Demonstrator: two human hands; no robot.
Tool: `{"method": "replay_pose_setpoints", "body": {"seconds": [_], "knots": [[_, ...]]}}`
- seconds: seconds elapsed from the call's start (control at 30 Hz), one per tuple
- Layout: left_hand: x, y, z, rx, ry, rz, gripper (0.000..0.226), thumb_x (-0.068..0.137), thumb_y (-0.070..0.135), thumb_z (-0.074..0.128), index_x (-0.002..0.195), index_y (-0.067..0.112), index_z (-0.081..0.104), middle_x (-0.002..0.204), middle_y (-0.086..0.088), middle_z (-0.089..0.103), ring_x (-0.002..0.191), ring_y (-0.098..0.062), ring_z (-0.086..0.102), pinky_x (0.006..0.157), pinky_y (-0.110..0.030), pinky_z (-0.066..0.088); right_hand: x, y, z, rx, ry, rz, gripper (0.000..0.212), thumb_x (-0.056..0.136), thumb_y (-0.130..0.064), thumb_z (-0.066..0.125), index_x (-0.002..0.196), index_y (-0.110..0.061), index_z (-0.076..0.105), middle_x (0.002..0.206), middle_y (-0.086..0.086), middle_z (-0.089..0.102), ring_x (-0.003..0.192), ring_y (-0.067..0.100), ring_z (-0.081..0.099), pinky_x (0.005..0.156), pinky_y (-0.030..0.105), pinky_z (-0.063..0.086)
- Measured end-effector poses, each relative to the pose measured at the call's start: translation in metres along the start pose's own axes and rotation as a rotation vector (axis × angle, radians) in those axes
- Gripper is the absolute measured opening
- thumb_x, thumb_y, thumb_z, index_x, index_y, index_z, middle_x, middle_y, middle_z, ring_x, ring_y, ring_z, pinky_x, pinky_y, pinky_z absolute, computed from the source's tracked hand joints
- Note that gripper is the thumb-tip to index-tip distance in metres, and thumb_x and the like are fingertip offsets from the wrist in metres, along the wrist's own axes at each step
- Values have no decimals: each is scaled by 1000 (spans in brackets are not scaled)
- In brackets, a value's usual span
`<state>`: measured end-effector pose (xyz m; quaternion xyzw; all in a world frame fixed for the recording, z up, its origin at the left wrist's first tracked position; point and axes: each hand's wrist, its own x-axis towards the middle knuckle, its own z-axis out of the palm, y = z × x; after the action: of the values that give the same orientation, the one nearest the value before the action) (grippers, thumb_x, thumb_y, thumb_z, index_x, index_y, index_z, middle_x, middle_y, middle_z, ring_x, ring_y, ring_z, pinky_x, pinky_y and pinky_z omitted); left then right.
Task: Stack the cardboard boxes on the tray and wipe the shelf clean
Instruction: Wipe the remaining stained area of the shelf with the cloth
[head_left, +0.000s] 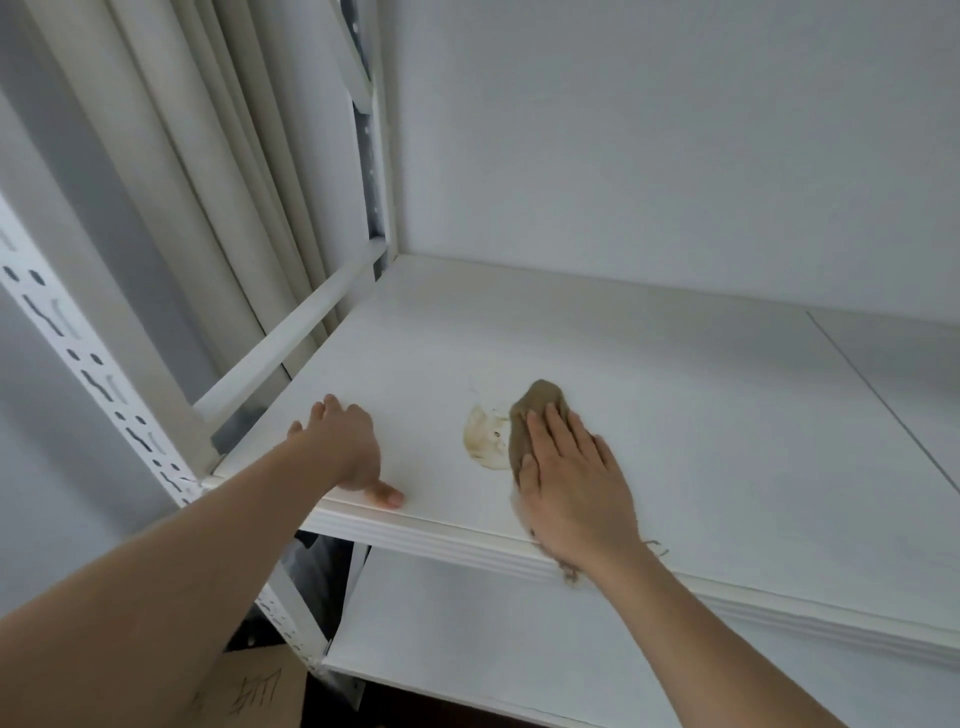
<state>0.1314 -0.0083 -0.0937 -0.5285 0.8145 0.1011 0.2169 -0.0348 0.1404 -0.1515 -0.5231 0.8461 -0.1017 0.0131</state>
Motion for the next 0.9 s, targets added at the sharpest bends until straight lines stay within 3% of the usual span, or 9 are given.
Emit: {"method": "replay_pose_setpoints", "body": {"seconds": [0.07,0.17,0.23,0.4,0.5,0.57,0.7,0.9], "knots": [[-1,0,1,8,3,-18,117,62,62,75,145,3,17,153,-19,12,143,-33,12,117,-44,17,1,22,-8,-46,6,10,78,83,-47,-8,156,-27,8,163,-6,2,150,12,2,121,33,4],[0,-4,3,-41,8,-24,113,61,62,76,142,3,22,150,-19,18,141,-33,17,117,-43,18,18,46,-16,-61,5,226,61,97,-39,9,156,-22,5,164,-2,-1,150,16,-1,122,38,4],[2,-4,0,-23,2,-24,114,61,62,76,142,2,22,149,-18,19,141,-32,18,117,-43,19,29,37,-13,-39,10,263,59,100,-35,14,156,-20,5,164,-1,-1,150,18,-3,121,40,3],[5,6,-4,66,21,-21,116,60,62,76,143,2,21,146,-12,20,139,-28,21,114,-43,20,22,-11,1,-10,29,32,60,98,-38,15,156,-23,8,163,-6,2,150,13,-1,121,35,3],[7,8,1,39,76,-32,108,64,57,78,141,3,25,147,-12,21,139,-27,21,115,-43,18,10,-4,0,-26,-16,-102,75,84,-47,-6,156,-28,7,163,-10,1,149,9,-1,120,31,1],[6,7,4,20,105,-26,100,68,53,78,139,3,29,146,-13,25,138,-28,22,116,-41,18,14,20,-6,-72,3,-58,79,81,-49,-8,155,-29,10,163,-10,3,149,8,5,119,31,7],[5,4,-1,10,38,-24,101,61,59,78,134,5,34,139,-16,33,132,-30,31,111,-37,26,41,42,-14,-64,-3,221,59,99,-37,14,156,-22,8,163,-2,3,150,17,3,121,39,7],[4,2,-8,23,-29,5,100,61,63,75,132,5,34,135,-17,38,122,-31,43,106,-39,37,50,-14,-1,2,-4,34,58,100,-36,17,156,-23,9,163,-5,3,150,14,1,121,37,4]]}}
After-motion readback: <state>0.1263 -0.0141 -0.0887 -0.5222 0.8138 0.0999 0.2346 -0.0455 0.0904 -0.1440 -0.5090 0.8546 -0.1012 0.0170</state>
